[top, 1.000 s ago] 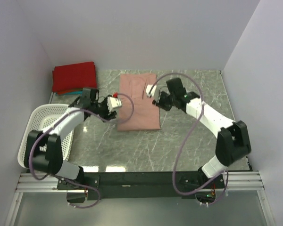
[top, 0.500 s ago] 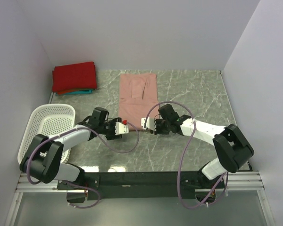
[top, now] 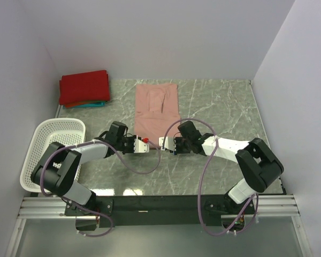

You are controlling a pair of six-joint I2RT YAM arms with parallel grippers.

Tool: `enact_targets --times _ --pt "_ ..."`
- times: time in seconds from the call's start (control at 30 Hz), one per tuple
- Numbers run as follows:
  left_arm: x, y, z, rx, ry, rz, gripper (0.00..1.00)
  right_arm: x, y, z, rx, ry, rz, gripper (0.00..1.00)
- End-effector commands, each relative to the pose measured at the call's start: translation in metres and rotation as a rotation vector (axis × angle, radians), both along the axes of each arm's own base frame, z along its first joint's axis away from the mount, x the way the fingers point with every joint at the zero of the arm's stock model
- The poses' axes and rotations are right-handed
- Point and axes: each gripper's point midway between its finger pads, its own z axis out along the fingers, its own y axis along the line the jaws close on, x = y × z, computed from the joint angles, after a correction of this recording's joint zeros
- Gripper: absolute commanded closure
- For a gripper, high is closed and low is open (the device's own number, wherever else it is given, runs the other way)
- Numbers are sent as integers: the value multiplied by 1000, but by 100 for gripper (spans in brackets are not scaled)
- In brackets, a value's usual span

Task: Fold and stack the t-shirts
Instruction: Fold the tshirt

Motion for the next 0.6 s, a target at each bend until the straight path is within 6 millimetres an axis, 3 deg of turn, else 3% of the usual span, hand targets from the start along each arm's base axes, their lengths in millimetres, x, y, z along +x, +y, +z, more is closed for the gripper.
enact_targets --times 0.0,0.1,0.2,0.3,0.57 --pt "3 -2 1 24 -19 -36 74 1 4 -2 5 -21 19 86" --pt "-4 -4 6 6 35 -32 91 0 5 0 14 -3 3 100" --pt "-4 -7 25 -46 67 -6 99 7 4 18 57 6 -41 100" --pt "5 -6 55 -106 67 24 99 15 -1 49 111 13 -86 100" --pt "13 -1 92 -137 71 28 99 22 -7 93 161 -6 -106 100"
